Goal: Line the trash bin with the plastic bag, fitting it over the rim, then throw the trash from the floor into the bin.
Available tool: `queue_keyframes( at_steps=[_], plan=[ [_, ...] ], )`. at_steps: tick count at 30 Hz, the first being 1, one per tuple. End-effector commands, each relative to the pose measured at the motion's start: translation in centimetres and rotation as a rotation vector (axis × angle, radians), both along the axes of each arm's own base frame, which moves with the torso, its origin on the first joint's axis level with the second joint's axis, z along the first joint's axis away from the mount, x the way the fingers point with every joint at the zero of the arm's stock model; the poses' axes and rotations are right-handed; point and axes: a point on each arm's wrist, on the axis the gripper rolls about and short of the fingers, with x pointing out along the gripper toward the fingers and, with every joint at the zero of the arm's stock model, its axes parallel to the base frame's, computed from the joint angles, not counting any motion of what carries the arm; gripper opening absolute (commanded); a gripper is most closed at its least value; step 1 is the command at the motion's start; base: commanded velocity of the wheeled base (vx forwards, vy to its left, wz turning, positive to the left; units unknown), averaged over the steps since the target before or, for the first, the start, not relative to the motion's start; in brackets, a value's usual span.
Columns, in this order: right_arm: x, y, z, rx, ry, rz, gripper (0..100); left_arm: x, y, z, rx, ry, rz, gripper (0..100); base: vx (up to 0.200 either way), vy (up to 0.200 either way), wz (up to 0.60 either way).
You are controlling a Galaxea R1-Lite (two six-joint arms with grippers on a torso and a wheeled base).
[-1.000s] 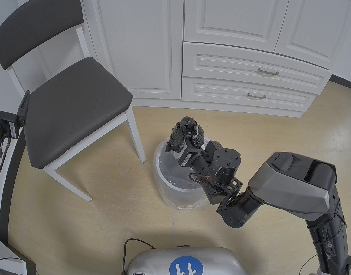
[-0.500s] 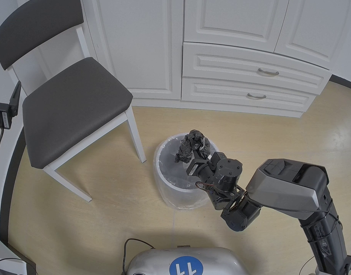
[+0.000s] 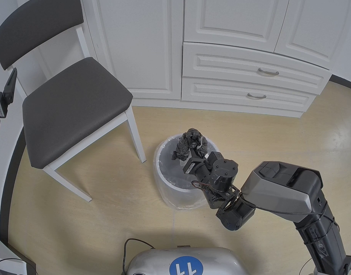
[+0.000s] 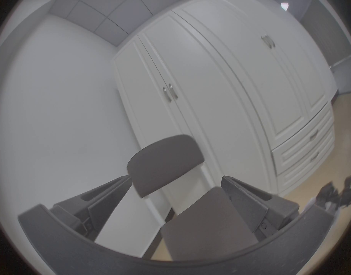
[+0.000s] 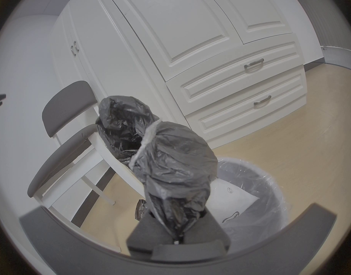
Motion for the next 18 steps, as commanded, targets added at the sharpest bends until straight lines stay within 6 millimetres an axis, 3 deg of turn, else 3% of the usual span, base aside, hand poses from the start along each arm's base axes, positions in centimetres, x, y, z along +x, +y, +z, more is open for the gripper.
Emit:
queue_keyframes(
  at_steps=[1, 5, 10, 14, 18],
  plan=[
    [0.1, 0.1, 0.3, 0.007, -0.009, 0.001, 0, -3.5, -0.1, 2.1, 0.016, -0.139, -0.204, 100, 0.0, 0.0, 0.0],
    [0.1, 0.1, 0.8, 0.025, -0.013, 0.001, 0, -3.3, -0.3, 2.0, -0.038, -0.048, -0.365, 100, 0.0, 0.0, 0.0],
    [0.5, 0.1, 1.1, 0.039, -0.023, -0.001, 0, -1.8, -0.1, 1.8, -0.086, 0.03, -0.371, 100, 0.0, 0.0, 0.0],
    [0.5, 0.7, 0.9, 0.056, -0.014, 0.013, 0, 0.5, 2.0, 0.6, -0.048, 0.108, -0.192, 100, 0.0, 0.0, 0.0],
    [0.7, 1.0, -0.2, 0.047, 0.002, 0.015, 0, 0.4, 3.9, 0.4, 0.086, 0.095, 0.017, 100, 0.0, 0.0, 0.0]
  ],
)
